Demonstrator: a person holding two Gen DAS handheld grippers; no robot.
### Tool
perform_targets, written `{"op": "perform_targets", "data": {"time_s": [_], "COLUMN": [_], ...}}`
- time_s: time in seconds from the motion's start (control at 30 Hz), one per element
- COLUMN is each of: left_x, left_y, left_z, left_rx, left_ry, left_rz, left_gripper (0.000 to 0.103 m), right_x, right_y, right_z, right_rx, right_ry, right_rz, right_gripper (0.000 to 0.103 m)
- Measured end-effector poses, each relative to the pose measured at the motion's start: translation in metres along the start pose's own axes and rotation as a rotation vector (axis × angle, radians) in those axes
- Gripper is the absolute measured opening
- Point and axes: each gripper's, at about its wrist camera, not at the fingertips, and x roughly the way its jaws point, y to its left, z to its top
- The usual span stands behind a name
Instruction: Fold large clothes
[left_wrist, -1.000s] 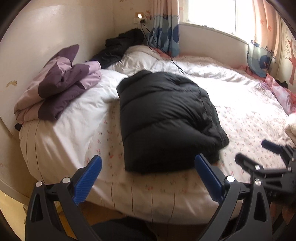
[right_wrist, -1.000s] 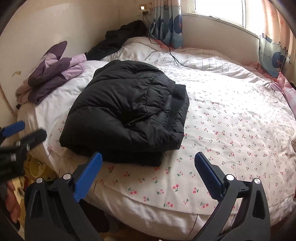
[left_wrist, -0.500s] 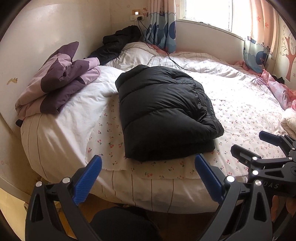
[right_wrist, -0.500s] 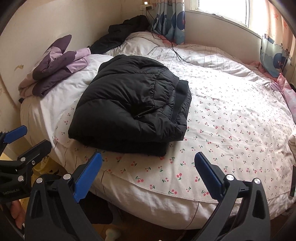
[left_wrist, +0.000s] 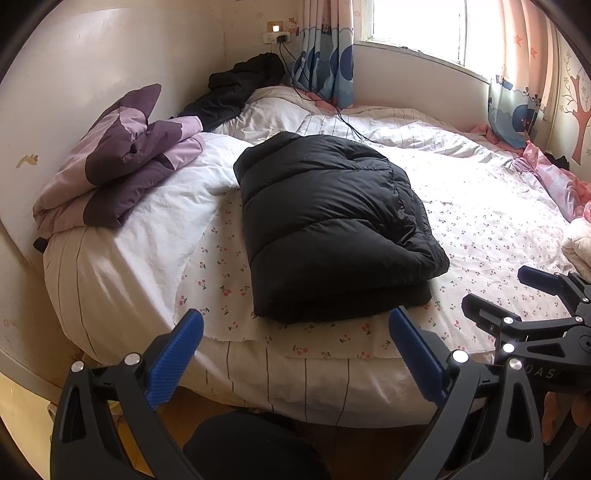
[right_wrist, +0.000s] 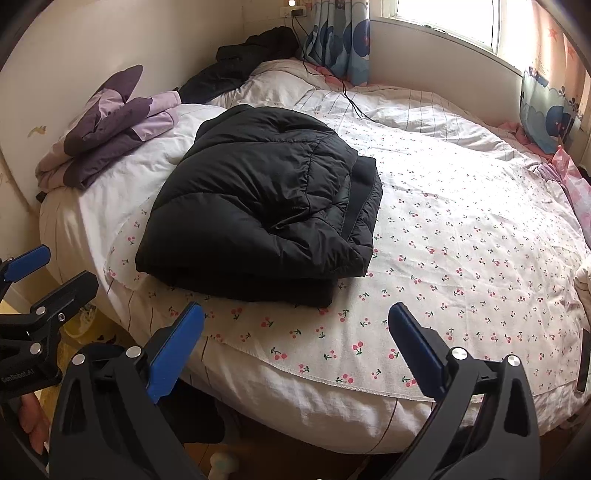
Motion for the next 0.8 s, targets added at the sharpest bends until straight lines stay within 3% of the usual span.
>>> {"op": "perform_targets", "data": {"time_s": [0.8], "left_x": [0.012], "left_y": [-0.001], "left_z": [0.001], "left_rx": [0.005], "left_ry": [0.019], "left_rz": [-0.008], "left_gripper": [0.096], "right_x": [0.013], "right_y": [-0.005], "right_z": [0.0], "right_rx": [-0.01], "right_ry": [0.032], "right_rz": [0.001], "right_gripper": [0.097]}}
